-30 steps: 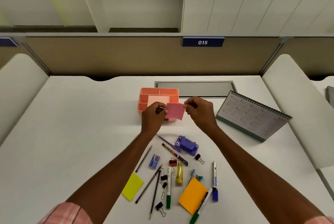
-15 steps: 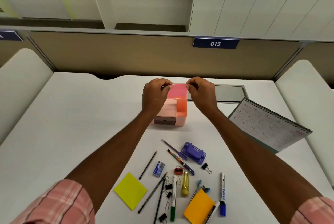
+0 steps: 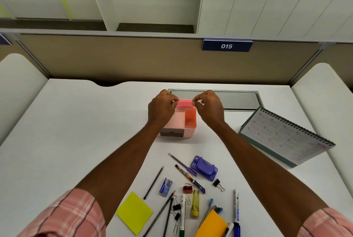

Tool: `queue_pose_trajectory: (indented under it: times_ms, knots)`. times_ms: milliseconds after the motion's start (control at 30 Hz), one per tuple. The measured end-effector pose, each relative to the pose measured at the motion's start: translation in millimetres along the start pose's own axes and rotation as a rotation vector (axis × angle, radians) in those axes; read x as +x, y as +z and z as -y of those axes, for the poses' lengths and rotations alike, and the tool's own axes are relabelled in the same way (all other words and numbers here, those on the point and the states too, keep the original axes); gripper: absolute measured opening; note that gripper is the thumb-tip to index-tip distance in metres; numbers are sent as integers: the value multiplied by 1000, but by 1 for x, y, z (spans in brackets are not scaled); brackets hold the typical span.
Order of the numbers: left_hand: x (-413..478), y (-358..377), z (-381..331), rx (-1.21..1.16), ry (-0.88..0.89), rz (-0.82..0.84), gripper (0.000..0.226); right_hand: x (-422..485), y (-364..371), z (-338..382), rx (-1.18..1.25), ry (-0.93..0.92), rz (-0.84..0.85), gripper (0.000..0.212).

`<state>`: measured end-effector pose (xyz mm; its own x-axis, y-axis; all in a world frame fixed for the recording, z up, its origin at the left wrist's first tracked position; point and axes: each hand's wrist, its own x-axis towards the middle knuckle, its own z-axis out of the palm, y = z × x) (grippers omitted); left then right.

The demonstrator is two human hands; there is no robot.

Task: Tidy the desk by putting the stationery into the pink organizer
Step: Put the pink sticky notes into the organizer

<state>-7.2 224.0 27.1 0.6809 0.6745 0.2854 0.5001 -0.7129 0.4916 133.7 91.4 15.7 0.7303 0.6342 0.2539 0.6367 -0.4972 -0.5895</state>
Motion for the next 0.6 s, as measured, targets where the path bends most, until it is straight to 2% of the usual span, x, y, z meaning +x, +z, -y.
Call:
queue_pose_trajectory:
  times_ms: [300, 600]
  knots:
    - [1, 23, 6, 149, 33, 64, 27, -1, 26, -11, -100, 40, 32, 11]
    - [3, 31, 10, 118, -38, 121, 27, 2, 38, -17, -145, 91, 70, 8]
